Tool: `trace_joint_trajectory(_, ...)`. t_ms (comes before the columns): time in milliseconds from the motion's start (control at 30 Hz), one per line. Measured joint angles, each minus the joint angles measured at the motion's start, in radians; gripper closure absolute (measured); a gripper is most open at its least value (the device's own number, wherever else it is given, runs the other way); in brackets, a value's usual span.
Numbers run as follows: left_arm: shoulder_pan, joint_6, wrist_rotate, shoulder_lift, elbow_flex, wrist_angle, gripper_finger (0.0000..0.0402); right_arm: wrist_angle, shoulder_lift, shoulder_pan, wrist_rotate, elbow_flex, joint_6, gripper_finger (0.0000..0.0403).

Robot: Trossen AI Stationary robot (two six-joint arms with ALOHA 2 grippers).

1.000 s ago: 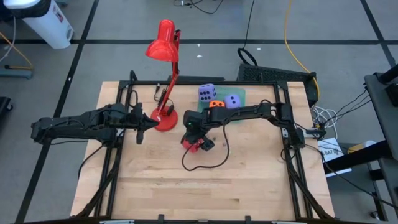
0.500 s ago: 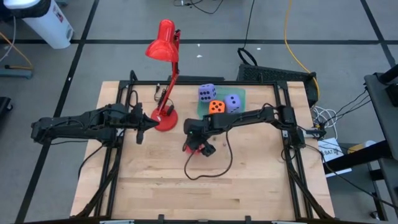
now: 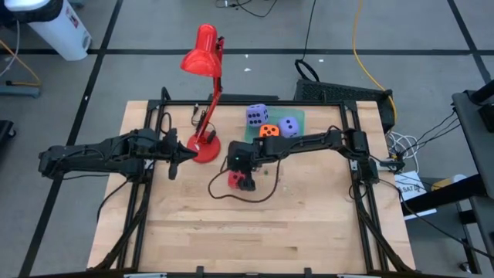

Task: Pick & Place Dice
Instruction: Put the big red dice into the green bin

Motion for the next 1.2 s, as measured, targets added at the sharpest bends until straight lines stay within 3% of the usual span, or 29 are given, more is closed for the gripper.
trace_joint_trajectory(367, 0.000, 0.000, 0.000, 0.000, 0.000, 0.000, 0.0378, -0.052, 0.001, 0.005, 0.080, 0.000, 0.035, 0.0003)
trace_joint_trajectory(800, 0.000, 0.008, -0.001, 0.000, 0.000, 0.000, 0.0378, -0.022, 0.119, 0.002, 0.012, 0.005, 0.103, 0.0003)
trace_joint_trajectory(1200, 0.000, 0.003, 0.005, 0.000, 0.000, 0.000, 0.0378, 0.029, 0.112, -0.013, -0.014, 0.001, 0.077, 0.0008)
